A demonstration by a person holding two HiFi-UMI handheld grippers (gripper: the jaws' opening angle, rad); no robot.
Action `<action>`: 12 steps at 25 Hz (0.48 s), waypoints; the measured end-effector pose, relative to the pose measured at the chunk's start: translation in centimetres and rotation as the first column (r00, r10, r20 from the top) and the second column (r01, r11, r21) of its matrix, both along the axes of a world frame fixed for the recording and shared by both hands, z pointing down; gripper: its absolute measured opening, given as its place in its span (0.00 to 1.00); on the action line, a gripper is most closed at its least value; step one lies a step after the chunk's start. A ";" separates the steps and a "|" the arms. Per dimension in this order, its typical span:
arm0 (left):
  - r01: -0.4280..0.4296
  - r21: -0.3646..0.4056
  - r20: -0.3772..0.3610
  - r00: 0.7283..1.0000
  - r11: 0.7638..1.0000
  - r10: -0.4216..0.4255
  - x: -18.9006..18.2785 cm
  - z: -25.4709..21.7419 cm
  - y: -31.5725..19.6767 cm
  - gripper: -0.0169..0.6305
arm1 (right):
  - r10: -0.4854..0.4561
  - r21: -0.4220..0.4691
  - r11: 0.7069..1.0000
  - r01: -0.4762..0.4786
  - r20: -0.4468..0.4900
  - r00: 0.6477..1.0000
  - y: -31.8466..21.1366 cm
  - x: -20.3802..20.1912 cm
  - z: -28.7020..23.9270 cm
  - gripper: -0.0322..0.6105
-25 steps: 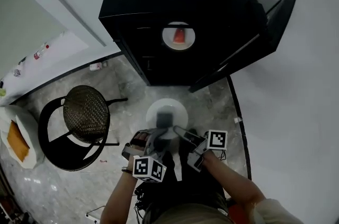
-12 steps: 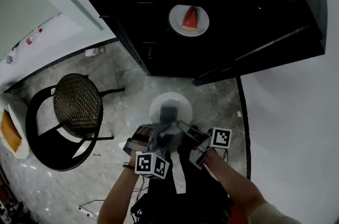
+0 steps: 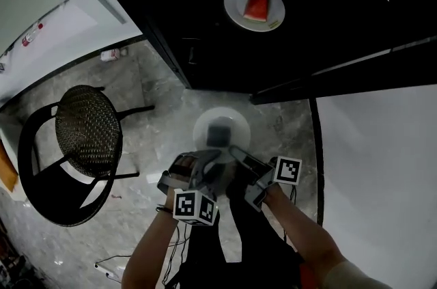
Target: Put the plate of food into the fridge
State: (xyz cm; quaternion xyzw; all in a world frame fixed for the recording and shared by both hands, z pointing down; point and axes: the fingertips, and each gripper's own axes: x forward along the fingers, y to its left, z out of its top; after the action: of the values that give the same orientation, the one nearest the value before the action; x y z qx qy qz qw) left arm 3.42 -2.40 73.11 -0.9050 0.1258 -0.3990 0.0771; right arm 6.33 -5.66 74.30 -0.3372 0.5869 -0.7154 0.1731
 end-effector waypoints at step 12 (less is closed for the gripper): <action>0.087 -0.014 -0.036 0.995 0.996 -0.088 -0.4 5.3 -2.2 0.23 | -0.011 0.026 1.000 0.012 -0.030 0.999 -2.6 -0.1 5.9 0.11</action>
State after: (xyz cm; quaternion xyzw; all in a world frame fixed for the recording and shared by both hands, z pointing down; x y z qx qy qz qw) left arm 3.05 -4.63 78.45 -0.9063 0.1642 -0.3861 0.0517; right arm 6.27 -8.29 80.24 -0.3422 0.6008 -0.7034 0.1646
